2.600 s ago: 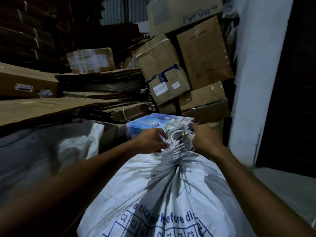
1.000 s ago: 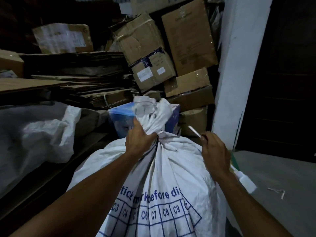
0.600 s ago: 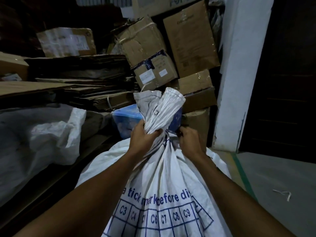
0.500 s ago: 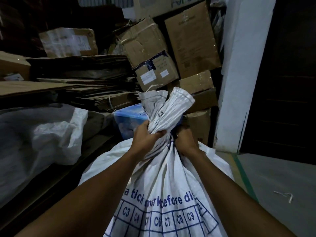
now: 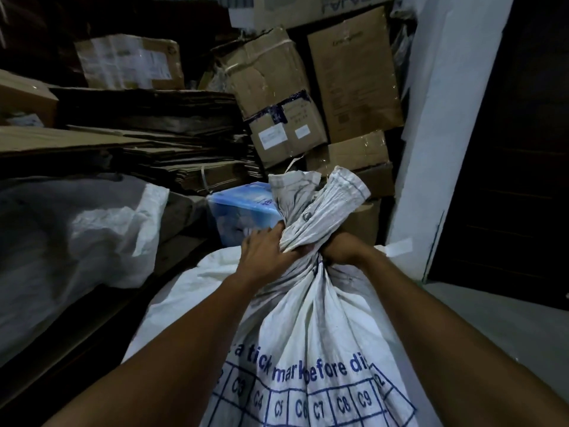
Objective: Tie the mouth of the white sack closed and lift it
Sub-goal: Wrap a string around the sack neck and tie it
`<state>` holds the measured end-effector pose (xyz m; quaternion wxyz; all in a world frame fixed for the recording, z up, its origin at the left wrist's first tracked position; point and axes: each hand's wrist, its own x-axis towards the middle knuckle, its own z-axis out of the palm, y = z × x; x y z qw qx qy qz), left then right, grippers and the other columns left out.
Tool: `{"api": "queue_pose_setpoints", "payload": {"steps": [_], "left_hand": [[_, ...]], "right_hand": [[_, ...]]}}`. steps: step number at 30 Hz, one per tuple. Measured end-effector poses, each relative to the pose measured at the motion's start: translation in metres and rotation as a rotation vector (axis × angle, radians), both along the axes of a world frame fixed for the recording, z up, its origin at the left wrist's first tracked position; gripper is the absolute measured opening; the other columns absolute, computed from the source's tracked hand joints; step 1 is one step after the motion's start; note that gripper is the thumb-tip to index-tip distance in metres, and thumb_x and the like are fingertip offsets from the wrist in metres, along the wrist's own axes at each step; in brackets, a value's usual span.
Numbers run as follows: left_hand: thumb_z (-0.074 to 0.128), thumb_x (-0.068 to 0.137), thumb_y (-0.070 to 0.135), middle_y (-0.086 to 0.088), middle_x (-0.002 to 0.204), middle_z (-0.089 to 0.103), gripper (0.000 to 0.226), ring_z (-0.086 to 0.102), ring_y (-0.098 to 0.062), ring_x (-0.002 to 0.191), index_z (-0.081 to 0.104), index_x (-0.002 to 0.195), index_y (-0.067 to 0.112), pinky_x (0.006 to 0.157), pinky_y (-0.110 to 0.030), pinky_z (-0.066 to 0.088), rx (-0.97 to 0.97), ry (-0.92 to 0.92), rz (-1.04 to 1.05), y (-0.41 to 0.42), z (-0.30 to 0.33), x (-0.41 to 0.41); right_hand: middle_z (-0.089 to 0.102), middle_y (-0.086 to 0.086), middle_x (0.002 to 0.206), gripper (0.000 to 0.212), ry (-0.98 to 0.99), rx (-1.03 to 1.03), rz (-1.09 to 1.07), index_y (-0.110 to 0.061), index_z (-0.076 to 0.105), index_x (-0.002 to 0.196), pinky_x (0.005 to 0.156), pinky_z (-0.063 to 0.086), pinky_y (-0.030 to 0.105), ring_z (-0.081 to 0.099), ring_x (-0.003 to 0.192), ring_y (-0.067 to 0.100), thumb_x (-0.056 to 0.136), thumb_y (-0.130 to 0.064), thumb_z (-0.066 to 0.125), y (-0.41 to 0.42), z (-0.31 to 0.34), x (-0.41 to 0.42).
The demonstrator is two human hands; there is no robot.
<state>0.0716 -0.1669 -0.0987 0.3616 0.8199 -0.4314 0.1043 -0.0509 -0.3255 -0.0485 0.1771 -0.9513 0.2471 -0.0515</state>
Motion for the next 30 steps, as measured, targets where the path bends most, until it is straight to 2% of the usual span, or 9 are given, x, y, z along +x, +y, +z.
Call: {"api": "queue_pose_setpoints", "payload": {"steps": [3,6,8,12,15,21,25,27,30], "left_hand": [[0.025,0.074,0.098,-0.009,0.122,0.061,0.096,0.053,-0.035,0.123,0.056,0.134,0.029,0.111,-0.054,0.039,0.016,-0.104,0.074,-0.002,-0.004,-0.003],[0.033,0.081,0.095,-0.011,0.127,0.057,0.091,0.050,-0.035,0.126,0.054,0.139,0.028,0.110,-0.052,0.039,0.044,-0.117,0.115,-0.005,-0.008,-0.006],[0.040,0.084,0.090,-0.010,0.131,0.054,0.085,0.046,-0.034,0.131,0.054,0.139,0.027,0.108,-0.051,0.037,0.039,-0.107,0.149,-0.010,-0.014,-0.008],[0.050,0.085,0.078,-0.009,0.134,0.052,0.076,0.039,-0.034,0.134,0.054,0.134,0.021,0.104,-0.051,0.035,0.016,-0.145,0.217,-0.023,-0.021,-0.020],[0.056,0.087,0.070,-0.010,0.131,0.055,0.068,0.044,-0.033,0.127,0.056,0.131,0.019,0.099,-0.048,0.037,0.002,-0.174,0.243,-0.024,-0.018,-0.024],[0.048,0.084,0.085,-0.005,0.112,0.056,0.072,0.050,-0.030,0.111,0.060,0.111,0.019,0.090,-0.046,0.036,0.041,-0.357,0.205,-0.012,-0.012,-0.017],[0.025,0.099,0.077,0.001,0.102,0.042,0.056,0.046,-0.027,0.106,0.049,0.096,0.026,0.090,-0.045,0.033,0.109,-0.352,0.128,0.005,-0.005,-0.008],[0.022,0.109,0.060,0.002,0.103,0.039,0.048,0.045,-0.027,0.110,0.055,0.100,0.027,0.094,-0.046,0.030,0.110,-0.281,0.116,0.009,-0.001,-0.006],[0.027,0.112,0.047,0.002,0.106,0.042,0.044,0.044,-0.027,0.112,0.064,0.104,0.026,0.092,-0.045,0.028,0.109,-0.246,0.125,0.013,0.005,-0.002]], "right_hand": [[0.069,0.020,0.097,0.016,-0.038,0.195,0.004,-0.001,0.071,0.094,0.070,0.052,0.035,0.058,0.080,0.026,0.089,0.008,0.058,-0.001,0.005,-0.004],[0.068,0.012,0.080,0.018,-0.007,0.438,0.044,-0.005,0.069,0.084,0.066,0.050,0.029,0.058,0.075,0.024,0.090,0.008,0.058,-0.004,0.014,-0.010],[0.073,0.009,0.094,0.011,0.033,0.576,0.080,-0.006,0.073,0.098,0.078,0.051,0.032,0.062,0.087,0.023,0.092,0.000,0.066,-0.007,0.017,-0.011],[0.074,-0.002,0.128,0.061,0.066,0.594,0.104,-0.019,0.066,0.135,0.104,0.052,0.033,0.068,0.118,0.018,0.080,-0.036,0.088,-0.009,0.017,-0.012],[0.073,-0.018,0.114,0.054,-0.100,0.516,0.102,-0.026,0.063,0.136,0.085,0.056,0.017,0.069,0.105,0.002,0.088,-0.043,0.080,-0.002,0.013,-0.013],[0.072,-0.021,0.097,0.033,-0.312,0.480,0.099,-0.030,0.069,0.119,0.073,0.051,0.015,0.067,0.091,0.004,0.094,-0.051,0.071,-0.005,-0.006,-0.011],[0.071,-0.003,0.130,0.079,-0.338,0.412,0.092,-0.022,0.067,0.136,0.108,0.051,0.040,0.066,0.118,0.019,0.080,-0.078,0.068,-0.002,-0.007,-0.004],[0.068,-0.001,0.139,0.097,-0.324,0.379,0.087,-0.024,0.063,0.141,0.115,0.046,0.046,0.063,0.126,0.023,0.069,-0.089,0.063,0.000,-0.007,-0.004],[0.063,0.001,0.145,0.104,-0.311,0.369,0.076,-0.023,0.059,0.145,0.116,0.044,0.047,0.059,0.131,0.027,0.067,-0.092,0.060,0.000,-0.006,-0.007]]}}
